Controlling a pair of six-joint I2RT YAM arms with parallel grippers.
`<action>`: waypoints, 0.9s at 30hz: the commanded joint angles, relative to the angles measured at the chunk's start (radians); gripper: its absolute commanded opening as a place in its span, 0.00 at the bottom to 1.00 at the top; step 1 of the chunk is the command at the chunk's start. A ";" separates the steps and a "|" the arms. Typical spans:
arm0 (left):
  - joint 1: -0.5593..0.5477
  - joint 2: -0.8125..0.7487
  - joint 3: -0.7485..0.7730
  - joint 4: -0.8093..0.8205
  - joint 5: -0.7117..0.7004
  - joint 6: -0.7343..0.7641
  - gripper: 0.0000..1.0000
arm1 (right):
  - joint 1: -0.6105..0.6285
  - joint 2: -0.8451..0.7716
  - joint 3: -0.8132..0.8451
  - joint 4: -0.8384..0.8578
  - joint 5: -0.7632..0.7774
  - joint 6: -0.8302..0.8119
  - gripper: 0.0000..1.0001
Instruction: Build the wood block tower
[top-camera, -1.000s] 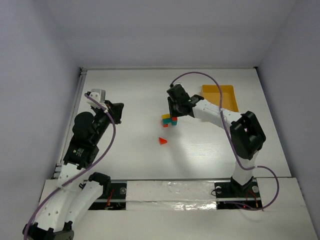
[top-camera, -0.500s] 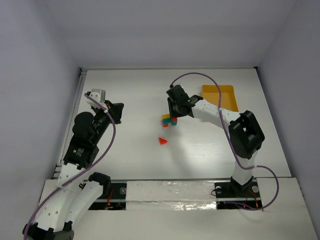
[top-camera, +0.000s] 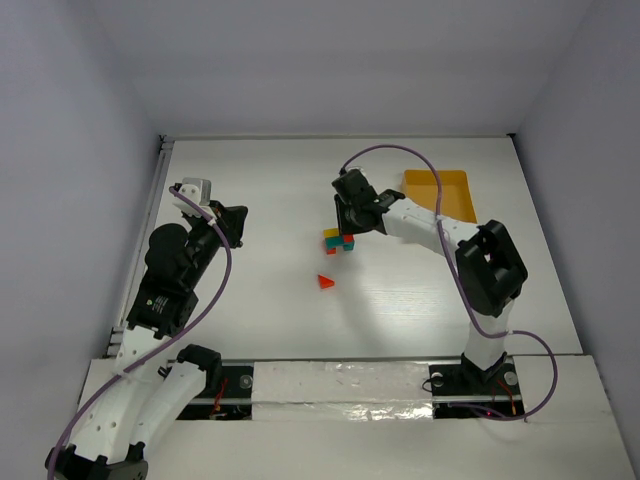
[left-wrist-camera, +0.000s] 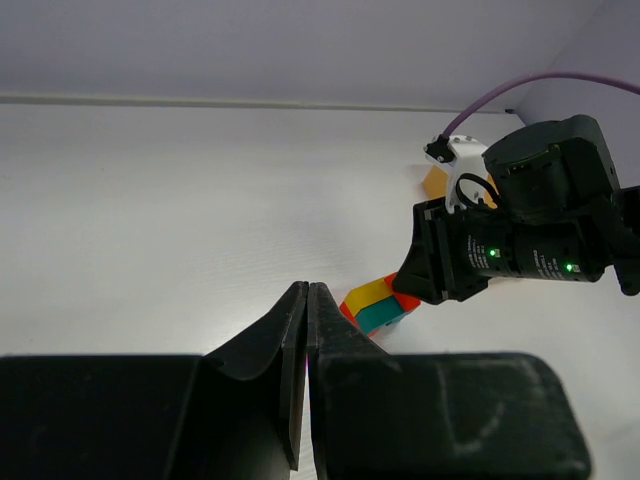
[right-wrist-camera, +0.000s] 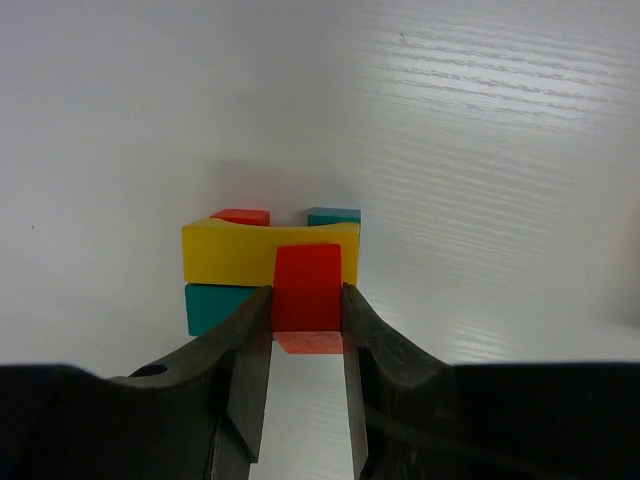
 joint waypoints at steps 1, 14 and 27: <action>0.003 -0.001 0.002 0.043 0.001 0.000 0.01 | -0.007 0.009 0.042 0.018 0.002 0.009 0.33; 0.003 0.000 0.001 0.041 0.001 0.000 0.01 | -0.016 0.004 0.031 0.021 0.008 0.015 0.35; 0.003 -0.001 0.001 0.041 0.002 0.000 0.00 | -0.016 0.006 0.032 0.023 0.002 0.011 0.39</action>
